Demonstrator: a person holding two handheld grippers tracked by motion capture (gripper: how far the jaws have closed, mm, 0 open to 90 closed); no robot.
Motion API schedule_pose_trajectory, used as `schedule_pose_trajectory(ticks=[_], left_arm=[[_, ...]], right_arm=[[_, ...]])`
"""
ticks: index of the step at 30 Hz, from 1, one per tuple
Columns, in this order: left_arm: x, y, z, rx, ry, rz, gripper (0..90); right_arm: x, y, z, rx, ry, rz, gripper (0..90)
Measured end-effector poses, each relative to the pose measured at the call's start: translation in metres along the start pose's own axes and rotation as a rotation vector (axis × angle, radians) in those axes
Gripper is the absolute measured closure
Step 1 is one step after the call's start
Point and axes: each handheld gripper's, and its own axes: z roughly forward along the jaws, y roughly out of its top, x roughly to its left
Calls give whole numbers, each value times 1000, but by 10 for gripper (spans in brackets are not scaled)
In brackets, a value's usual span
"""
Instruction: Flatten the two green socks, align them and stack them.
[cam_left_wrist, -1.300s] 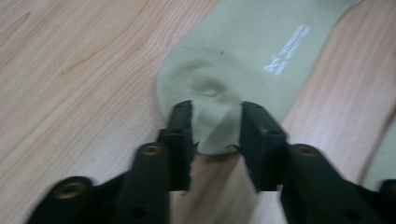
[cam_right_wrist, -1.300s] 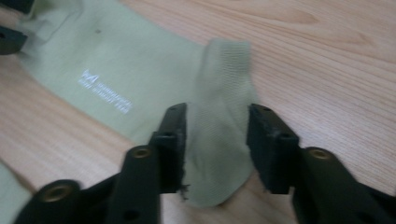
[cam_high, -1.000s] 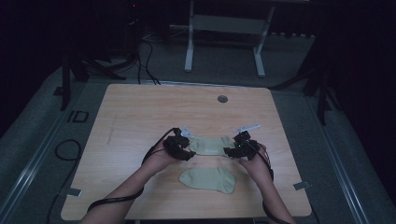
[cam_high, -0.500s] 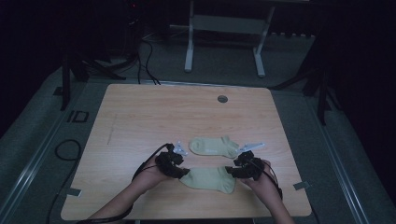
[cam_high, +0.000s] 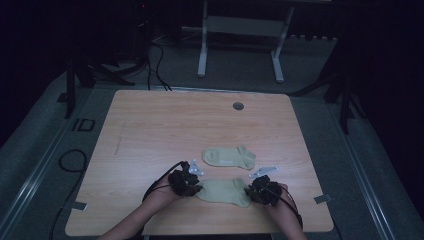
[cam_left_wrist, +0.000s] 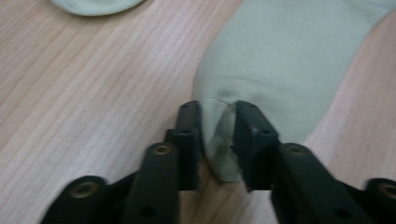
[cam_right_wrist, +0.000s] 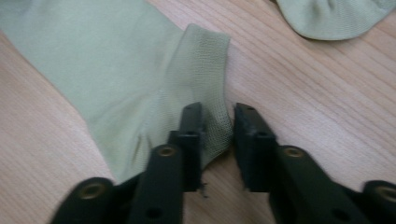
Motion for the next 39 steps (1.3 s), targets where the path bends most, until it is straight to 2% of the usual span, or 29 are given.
schedule_pose_trajectory(ticks=[2,4,7,11,15,20,22,28,31,33,34,36,39], left_arm=[[-2,0,0,-6,1,1,825],[-3,0,0,-4,10,12,856],[-2,1,-3,-24,19,1,865],[4,6,-17,-63,8,-24,866],[10,17,-30,-81,12,-25,866],[16,35,-39,-108,44,-21,866],[22,42,-38,-106,41,-24,866],[39,63,-33,-93,70,-28,865],[46,72,-28,-85,82,-27,865],[48,78,-24,-71,105,-12,865],[49,80,-21,-67,103,-9,865],[53,83,-16,-66,124,-14,865],[60,85,-8,-73,121,-30,864]], right_arm=[[2,1,0,5,2,-3,819],[3,1,0,12,2,-2,827],[2,1,-2,10,19,20,833],[-2,3,-15,-36,31,45,833],[-8,12,-28,-73,24,58,833],[-21,27,-38,-115,-7,66,832],[-26,34,-39,-117,-19,64,832],[-49,57,-39,-119,-39,86,832],[-60,67,-34,-106,-58,91,830],[-67,73,-30,-91,-72,93,830],[-70,76,-28,-89,-77,93,830],[-75,79,-24,-81,-85,101,829],[-84,83,-17,-73,-75,129,829]])
